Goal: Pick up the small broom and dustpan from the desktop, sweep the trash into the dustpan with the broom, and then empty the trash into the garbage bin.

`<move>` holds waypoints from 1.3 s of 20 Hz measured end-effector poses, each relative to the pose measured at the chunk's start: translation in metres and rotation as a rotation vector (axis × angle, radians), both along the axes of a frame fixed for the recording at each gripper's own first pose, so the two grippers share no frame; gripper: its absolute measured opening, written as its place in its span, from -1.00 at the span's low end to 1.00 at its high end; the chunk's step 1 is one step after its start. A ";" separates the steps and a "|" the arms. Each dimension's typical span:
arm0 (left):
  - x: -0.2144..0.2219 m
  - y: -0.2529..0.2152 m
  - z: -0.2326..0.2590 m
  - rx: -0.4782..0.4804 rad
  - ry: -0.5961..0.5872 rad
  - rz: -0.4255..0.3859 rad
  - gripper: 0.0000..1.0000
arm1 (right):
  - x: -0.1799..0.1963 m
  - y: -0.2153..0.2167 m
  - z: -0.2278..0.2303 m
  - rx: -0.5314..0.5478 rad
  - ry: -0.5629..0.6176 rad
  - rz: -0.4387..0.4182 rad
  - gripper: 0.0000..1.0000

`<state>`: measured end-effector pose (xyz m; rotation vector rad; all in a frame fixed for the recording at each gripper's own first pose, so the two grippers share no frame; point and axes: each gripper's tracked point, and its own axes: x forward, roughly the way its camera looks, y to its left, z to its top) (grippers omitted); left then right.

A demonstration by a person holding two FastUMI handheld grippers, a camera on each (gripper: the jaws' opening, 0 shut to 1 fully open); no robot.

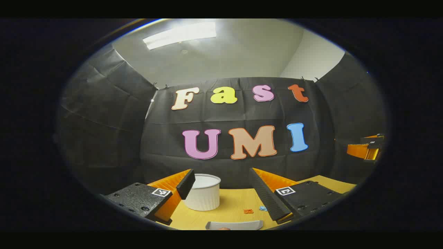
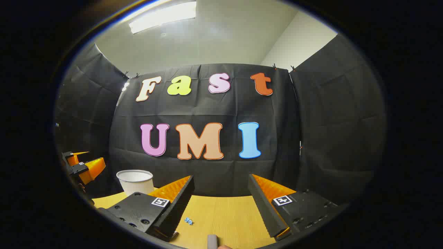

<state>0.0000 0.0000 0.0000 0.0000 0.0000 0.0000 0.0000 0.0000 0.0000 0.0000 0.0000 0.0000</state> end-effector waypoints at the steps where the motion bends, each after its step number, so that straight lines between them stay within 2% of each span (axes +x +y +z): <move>1: 0.000 -0.001 0.001 0.000 -0.003 -0.001 0.94 | 0.000 -0.001 0.000 0.000 -0.002 -0.003 0.84; 2: 0.001 -0.002 0.001 -0.003 -0.004 -0.004 0.87 | 0.000 -0.002 0.001 0.001 -0.001 -0.006 0.84; 3: 0.002 -0.003 0.001 -0.004 -0.003 -0.004 0.94 | 0.000 -0.003 0.000 0.002 0.000 -0.007 0.84; 5: 0.002 -0.006 0.001 -0.008 -0.001 -0.010 0.94 | 0.001 -0.003 -0.001 0.004 0.006 -0.007 0.84; 6: 0.003 -0.006 0.000 -0.009 -0.002 -0.013 0.87 | 0.000 -0.004 -0.001 0.002 0.008 -0.009 0.84; 7: 0.004 -0.007 0.001 -0.009 -0.001 -0.015 0.94 | 0.001 -0.004 -0.002 0.001 0.009 -0.011 0.84; 12: 0.006 -0.009 0.001 -0.008 -0.003 -0.022 0.94 | 0.001 -0.007 -0.001 0.007 0.010 -0.014 0.84; 13: 0.005 -0.009 0.001 -0.007 -0.004 -0.021 0.87 | 0.001 -0.007 0.000 0.008 0.011 -0.014 0.84; 14: 0.006 -0.009 0.001 -0.007 -0.004 -0.021 0.94 | 0.001 -0.008 0.001 0.009 0.011 -0.015 0.84; 15: 0.006 -0.010 0.001 -0.009 -0.004 -0.023 0.87 | 0.000 -0.008 0.002 0.010 0.011 -0.014 0.84; 16: 0.006 -0.010 0.001 -0.009 -0.004 -0.021 0.94 | 0.000 -0.008 0.001 0.010 0.012 -0.013 0.84; 21: 0.005 -0.010 0.001 -0.004 -0.003 -0.019 0.94 | 0.000 -0.008 0.002 0.007 0.015 -0.005 0.84; 22: 0.005 -0.011 0.001 -0.003 -0.004 -0.017 0.87 | 0.000 -0.008 0.002 0.009 0.015 -0.004 0.84; 26: 0.003 -0.010 0.001 -0.003 -0.001 -0.014 0.94 | 0.001 -0.008 0.001 0.013 0.019 0.004 0.84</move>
